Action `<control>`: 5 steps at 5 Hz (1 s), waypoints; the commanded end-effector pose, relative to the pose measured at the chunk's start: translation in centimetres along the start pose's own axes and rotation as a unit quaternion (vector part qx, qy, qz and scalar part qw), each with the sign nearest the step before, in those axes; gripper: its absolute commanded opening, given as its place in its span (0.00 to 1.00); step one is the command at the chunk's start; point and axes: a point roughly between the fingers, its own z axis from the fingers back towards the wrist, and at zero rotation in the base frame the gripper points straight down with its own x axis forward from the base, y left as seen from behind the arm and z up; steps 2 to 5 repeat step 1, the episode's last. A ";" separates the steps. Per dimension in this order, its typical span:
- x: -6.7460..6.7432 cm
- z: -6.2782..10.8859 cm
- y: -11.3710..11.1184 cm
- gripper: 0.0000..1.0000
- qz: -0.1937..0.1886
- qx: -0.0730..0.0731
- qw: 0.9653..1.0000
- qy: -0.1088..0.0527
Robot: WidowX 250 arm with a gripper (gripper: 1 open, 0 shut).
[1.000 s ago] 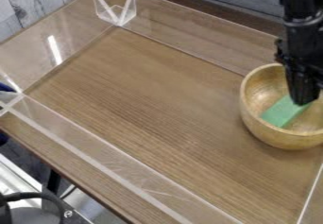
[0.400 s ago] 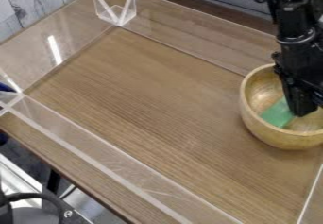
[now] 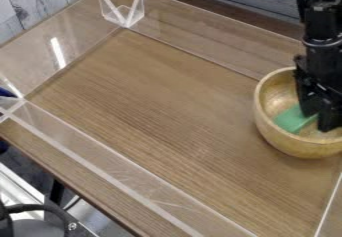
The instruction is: Put the green block in the brown bowl
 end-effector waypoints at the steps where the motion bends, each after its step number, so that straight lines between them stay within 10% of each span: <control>1: 1.8 2.7 -0.1 1.00 -0.008 0.013 1.000 -0.021; 5: 1.8 2.7 -0.1 1.00 -0.008 0.013 1.000 -0.021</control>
